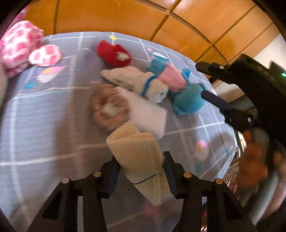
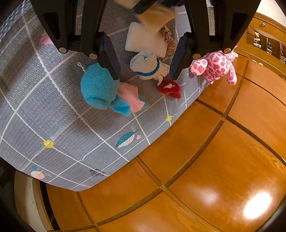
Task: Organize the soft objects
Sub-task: 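Grasp the cream gauze cloth with the left gripper and lift it, then grasp the brown scrunchie with the right gripper while the left gripper holds the gauze cloth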
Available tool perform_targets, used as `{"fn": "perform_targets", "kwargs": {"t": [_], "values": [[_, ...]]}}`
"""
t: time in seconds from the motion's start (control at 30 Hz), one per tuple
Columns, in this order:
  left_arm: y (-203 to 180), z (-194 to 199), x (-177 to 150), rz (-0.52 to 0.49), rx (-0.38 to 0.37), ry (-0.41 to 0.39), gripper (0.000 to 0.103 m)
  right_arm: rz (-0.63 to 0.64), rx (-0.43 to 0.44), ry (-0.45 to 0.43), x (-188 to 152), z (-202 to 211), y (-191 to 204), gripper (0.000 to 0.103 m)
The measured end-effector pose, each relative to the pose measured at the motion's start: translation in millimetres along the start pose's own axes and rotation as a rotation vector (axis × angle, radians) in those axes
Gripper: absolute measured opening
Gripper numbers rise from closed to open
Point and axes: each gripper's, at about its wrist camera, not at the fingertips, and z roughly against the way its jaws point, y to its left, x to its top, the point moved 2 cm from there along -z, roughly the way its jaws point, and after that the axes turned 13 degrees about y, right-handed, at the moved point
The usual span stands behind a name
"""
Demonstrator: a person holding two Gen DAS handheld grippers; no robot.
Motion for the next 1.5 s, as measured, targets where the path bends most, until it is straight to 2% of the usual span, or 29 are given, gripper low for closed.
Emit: {"fn": "perform_targets", "kwargs": {"t": [0.1,0.23,0.33,0.4,0.5,0.67,0.8,0.83,0.87,0.9,0.97,1.03,1.07,1.13,1.2,1.33,1.5], "values": [[22,11,-18,-0.009,0.064,-0.010,0.047,0.028,-0.008,0.029,-2,-5,5,0.058],[53,21,-42,0.000,0.147,-0.031,0.047,0.114,-0.036,0.118,-8,-22,21,0.058],[63,23,-53,0.003,0.139,-0.066,0.047,0.203,-0.096,0.178,-16,-35,37,0.057],[62,23,-57,-0.012,0.154,-0.078,0.047,0.299,-0.127,0.217,-24,-45,54,0.049],[64,22,-59,-0.009,0.146,-0.093,0.047,0.407,-0.175,0.257,-36,-58,77,0.049],[67,21,-66,-0.001,0.128,-0.108,0.048,0.524,-0.258,0.301,-43,-84,109,0.049],[70,24,-66,-0.004,0.118,-0.115,0.049,0.572,-0.350,0.354,-45,-117,114,0.049],[70,24,-67,-0.004,0.114,-0.118,0.049,0.576,-0.350,0.370,-47,-123,111,0.044],[70,25,-67,-0.004,0.112,-0.120,0.049,0.595,-0.371,0.351,-50,-124,111,0.029],[71,25,-68,-0.006,0.111,-0.122,0.049,0.629,-0.394,0.327,-53,-122,113,0.010],[71,25,-69,-0.008,0.106,-0.126,0.049,0.646,-0.288,0.355,-57,-117,117,0.010],[72,27,-72,-0.006,0.099,-0.129,0.049,0.687,-0.256,0.334,-62,-111,125,0.010],[73,27,-73,-0.007,0.097,-0.131,0.049,0.680,-0.193,0.359,-64,-110,127,0.010],[71,27,-73,-0.012,0.104,-0.134,0.048,0.680,-0.135,0.386,-66,-110,130,0.010],[70,27,-73,-0.019,0.114,-0.139,0.048,0.675,-0.131,0.429,-70,-117,129,0.010],[68,26,-74,-0.027,0.122,-0.144,0.047,0.656,-0.211,0.513,-75,-138,120,0.011],[64,26,-76,-0.043,0.143,-0.146,0.045,0.643,-0.228,0.524,-78,-143,114,0.012]]}}
